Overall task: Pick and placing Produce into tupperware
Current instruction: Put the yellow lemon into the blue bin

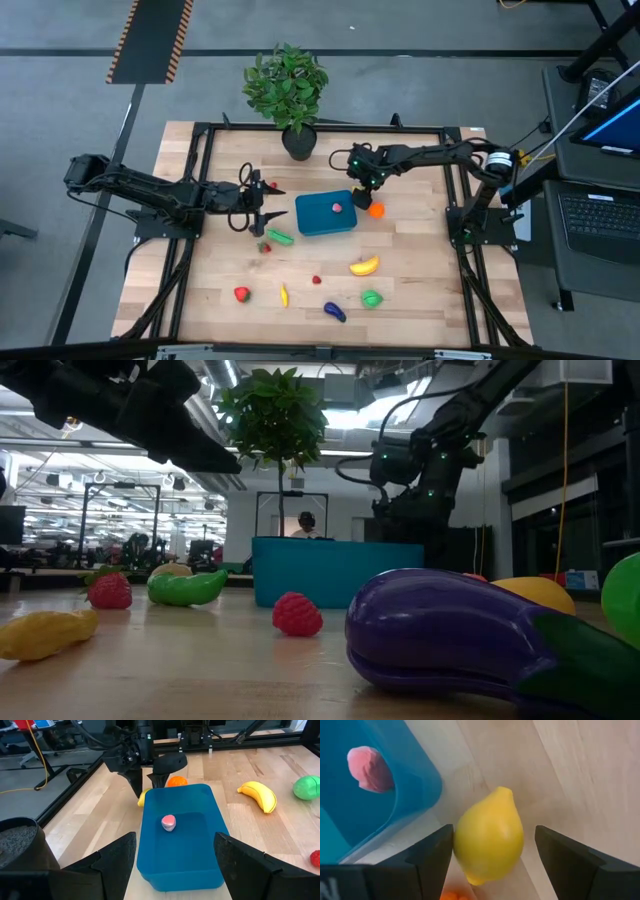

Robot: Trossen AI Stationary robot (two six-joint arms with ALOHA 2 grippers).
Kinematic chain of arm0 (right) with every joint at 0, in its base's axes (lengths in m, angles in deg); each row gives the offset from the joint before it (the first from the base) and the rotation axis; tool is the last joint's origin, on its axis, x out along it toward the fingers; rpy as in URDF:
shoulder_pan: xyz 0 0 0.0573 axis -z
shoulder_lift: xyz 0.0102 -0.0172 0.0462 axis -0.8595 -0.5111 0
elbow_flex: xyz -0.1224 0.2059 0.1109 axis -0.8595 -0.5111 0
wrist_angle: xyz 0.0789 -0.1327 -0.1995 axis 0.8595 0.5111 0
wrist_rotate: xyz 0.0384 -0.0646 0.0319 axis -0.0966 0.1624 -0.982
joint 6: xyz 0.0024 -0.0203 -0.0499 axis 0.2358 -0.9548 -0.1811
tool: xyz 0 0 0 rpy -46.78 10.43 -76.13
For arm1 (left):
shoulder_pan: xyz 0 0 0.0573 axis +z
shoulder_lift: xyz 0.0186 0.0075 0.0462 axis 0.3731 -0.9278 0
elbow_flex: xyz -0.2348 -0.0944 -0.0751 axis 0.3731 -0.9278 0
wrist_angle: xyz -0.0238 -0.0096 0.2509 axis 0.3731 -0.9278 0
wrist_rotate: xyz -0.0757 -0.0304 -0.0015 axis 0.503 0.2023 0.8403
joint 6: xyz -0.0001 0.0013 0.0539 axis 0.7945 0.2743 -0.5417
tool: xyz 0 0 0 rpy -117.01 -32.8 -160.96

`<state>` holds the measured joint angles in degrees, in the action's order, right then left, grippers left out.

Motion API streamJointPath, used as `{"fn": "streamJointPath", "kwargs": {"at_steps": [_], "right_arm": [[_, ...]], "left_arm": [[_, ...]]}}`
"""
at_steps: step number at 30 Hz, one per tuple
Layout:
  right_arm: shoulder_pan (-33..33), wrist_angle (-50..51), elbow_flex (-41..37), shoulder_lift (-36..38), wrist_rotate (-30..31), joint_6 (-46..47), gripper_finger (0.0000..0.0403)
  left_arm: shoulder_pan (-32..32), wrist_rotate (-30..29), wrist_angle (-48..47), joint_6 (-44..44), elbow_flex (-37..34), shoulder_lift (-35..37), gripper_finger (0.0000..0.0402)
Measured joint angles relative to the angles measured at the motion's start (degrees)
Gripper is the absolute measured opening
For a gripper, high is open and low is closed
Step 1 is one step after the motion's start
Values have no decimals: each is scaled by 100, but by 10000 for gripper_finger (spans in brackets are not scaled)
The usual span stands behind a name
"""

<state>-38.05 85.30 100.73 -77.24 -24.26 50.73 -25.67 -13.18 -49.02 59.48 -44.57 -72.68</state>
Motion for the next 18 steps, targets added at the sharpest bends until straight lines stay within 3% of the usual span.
{"fn": "streamJointPath", "kwargs": {"at_steps": [9,18], "right_arm": [[0,-14,0,-5,0,-75,277],[-1,-24,0,-3,-2,-272,203]], "left_arm": [[-1,-1,-1,0,0,0,261],[0,-1,-4,0,0,0,261]]}}
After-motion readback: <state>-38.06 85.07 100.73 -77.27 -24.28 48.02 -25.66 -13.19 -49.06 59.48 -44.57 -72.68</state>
